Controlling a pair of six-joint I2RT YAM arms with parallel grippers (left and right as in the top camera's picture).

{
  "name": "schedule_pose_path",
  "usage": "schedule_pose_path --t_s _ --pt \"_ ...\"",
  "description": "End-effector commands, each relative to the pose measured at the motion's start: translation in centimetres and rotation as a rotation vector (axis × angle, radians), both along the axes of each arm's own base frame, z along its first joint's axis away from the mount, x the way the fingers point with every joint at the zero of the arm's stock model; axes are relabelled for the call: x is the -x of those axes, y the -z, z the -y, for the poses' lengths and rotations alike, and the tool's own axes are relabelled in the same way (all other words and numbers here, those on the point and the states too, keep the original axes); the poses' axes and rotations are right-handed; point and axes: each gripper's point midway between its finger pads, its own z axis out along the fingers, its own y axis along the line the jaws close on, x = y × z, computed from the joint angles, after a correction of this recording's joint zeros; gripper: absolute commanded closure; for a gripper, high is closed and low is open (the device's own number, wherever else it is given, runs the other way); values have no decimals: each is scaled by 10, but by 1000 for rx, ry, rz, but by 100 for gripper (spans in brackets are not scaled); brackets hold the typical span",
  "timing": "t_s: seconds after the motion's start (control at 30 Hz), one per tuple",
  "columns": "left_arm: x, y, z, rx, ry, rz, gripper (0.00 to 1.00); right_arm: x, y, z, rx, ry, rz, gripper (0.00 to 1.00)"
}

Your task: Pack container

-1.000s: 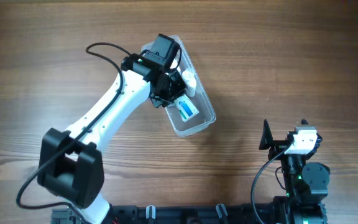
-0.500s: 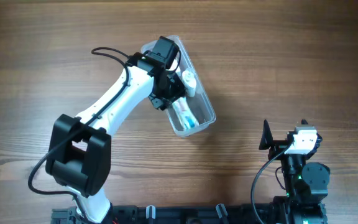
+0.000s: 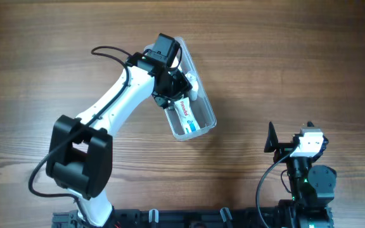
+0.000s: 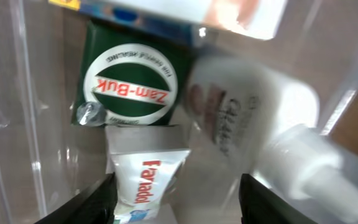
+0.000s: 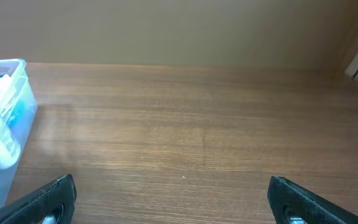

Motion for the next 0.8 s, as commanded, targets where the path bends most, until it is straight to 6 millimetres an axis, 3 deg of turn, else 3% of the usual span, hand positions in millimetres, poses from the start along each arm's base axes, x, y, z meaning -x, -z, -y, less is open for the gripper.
schedule_pose_path --t_s 0.0,0.07,0.13,0.27,0.47,0.63,0.77 --pt "-11 -40 -8 20 -32 130 35 0 -1 5 -12 28 10 0" --pt "-18 -61 -12 15 -49 207 27 0 -1 5 -12 28 10 0" --pt "-26 -89 -20 6 -78 312 1 0 -1 5 -12 28 10 0" --pt "-35 -145 -44 -15 -161 500 0 0 -1 5 -11 28 10 0" --pt "-21 -217 -82 19 -257 671 0 0 -1 5 -12 28 10 0" --pt "-9 -258 -139 -131 -423 822 0 0 -1 5 -12 28 10 0" --pt "1 -280 -164 -301 -367 931 0 0 -1 5 -12 28 10 0"
